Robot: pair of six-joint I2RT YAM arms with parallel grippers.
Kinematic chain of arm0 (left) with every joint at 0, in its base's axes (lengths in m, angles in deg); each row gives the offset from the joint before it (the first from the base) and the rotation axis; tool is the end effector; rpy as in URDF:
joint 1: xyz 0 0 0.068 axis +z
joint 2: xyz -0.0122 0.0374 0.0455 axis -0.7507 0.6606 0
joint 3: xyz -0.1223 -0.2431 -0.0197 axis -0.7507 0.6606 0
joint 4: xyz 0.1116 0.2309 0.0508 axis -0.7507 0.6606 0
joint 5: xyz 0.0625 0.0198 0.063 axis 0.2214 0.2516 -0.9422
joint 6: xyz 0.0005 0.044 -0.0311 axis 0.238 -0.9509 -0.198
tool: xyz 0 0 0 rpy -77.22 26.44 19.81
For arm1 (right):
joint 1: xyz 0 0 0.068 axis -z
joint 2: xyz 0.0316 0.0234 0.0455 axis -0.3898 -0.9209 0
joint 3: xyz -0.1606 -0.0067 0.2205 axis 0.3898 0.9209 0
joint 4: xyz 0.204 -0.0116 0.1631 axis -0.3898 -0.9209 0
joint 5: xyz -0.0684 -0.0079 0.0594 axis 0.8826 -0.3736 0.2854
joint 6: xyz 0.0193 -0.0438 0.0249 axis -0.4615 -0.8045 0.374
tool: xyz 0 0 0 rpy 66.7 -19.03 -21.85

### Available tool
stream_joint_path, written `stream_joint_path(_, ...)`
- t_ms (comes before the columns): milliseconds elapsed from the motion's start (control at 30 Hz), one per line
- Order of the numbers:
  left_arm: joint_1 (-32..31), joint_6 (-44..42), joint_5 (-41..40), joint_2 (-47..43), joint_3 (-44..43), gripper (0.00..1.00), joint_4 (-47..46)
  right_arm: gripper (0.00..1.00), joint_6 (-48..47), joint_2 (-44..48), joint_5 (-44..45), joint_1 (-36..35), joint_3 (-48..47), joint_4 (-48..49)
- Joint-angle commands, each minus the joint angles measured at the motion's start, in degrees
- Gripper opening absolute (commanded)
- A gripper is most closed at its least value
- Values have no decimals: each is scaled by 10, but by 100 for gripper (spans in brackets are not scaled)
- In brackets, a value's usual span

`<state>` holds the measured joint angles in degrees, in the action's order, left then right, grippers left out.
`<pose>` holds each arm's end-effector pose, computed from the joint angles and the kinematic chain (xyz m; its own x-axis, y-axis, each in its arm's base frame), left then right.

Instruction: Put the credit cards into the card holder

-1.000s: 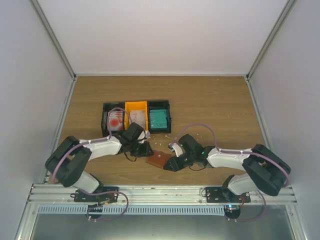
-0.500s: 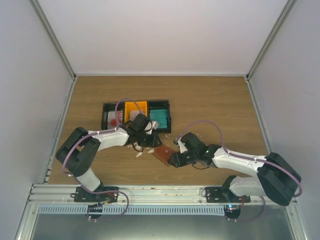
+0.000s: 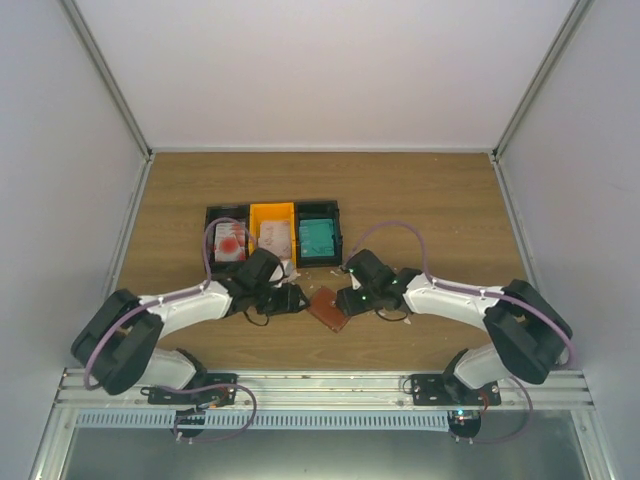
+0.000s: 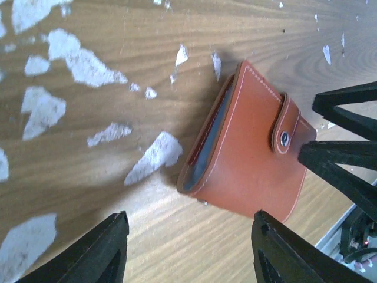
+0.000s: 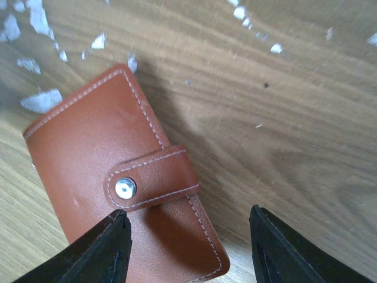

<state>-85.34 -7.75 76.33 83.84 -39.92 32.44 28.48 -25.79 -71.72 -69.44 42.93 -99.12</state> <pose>0.1875 -0.1567 0.1490 -0.9751 -0.0017 -0.2216 0.1338 0.7925 -0.5950 0.1765 0.1903 0.1591 -0.9044 -0.2043 -0.3746 -0.3298 0.8917 0.3100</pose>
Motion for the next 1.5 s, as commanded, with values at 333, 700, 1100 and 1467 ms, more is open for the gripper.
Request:
stream_joint_path(333,-3,106,-9,-100,86,66,-75,30,59,-27,-144,-19,48,79)
stream_joint_path(700,-4,141,21,-90,129,63,-124,24,140,-13,-167,-42,81,154)
stream_joint_path(1100,-4,133,81,-18,125,49,-185,15,133,-51,-163,-41,81,165)
stream_joint_path(1467,-5,148,125,30,133,24,-277,14,143,-70,-202,-41,85,219)
